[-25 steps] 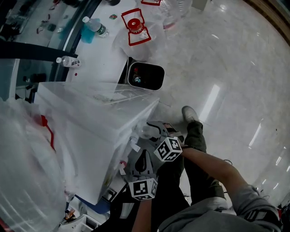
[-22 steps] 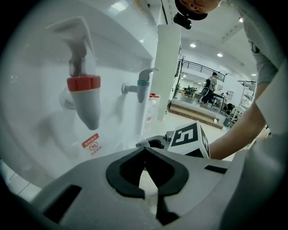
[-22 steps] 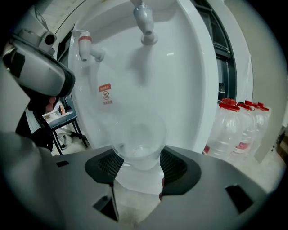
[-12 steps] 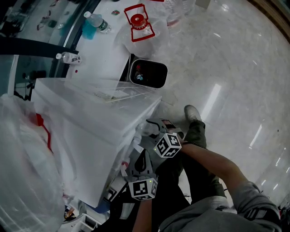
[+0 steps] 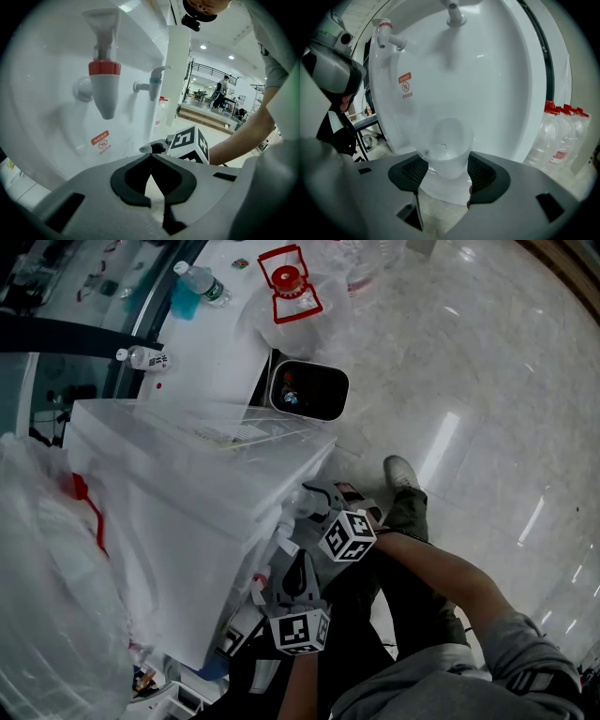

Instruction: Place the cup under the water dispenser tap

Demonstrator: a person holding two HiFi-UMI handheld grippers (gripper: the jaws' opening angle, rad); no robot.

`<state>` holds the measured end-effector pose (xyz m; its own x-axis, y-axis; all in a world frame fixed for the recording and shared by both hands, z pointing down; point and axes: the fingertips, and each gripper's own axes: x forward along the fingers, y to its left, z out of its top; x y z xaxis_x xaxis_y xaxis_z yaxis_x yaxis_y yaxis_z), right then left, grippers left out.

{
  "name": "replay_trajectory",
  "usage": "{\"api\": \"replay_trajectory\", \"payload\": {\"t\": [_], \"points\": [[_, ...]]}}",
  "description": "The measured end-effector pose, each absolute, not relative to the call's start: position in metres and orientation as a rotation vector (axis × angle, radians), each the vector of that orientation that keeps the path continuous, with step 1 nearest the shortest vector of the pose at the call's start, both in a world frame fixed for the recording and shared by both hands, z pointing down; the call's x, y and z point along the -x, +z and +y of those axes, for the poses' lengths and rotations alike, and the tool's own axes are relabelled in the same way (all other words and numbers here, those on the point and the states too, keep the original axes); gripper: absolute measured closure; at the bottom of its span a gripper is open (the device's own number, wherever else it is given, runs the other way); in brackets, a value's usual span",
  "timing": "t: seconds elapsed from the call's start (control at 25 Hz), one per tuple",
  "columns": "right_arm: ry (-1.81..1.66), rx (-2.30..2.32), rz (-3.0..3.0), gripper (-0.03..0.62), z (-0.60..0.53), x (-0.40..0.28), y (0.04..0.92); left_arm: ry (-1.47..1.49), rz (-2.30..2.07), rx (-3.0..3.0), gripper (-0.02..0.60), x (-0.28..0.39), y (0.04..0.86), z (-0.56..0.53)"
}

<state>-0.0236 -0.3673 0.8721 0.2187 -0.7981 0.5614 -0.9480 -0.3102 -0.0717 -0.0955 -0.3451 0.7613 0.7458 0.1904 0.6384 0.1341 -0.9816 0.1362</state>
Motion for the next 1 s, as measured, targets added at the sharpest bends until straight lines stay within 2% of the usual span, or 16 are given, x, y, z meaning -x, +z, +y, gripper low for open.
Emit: {"api": "replay_trajectory", "payload": {"t": [0.4, 0.68, 1.0], "points": [[0.696, -2.13, -1.663, 0.335, -0.369, 0.025, 0.874, 1.064, 0.28, -2.855, 0.571, 0.097, 0.762, -0.345], [0.711, -2.097, -1.67, 0.303, -0.372, 0.029, 0.88, 1.073, 0.263, -2.857, 0.571, 0.101, 0.763, -0.35], [0.719, -2.1, -1.655, 0.298, -0.366, 0.032, 0.885, 1.079, 0.247, -2.848, 0.571, 0.106, 0.765, -0.346]]}}
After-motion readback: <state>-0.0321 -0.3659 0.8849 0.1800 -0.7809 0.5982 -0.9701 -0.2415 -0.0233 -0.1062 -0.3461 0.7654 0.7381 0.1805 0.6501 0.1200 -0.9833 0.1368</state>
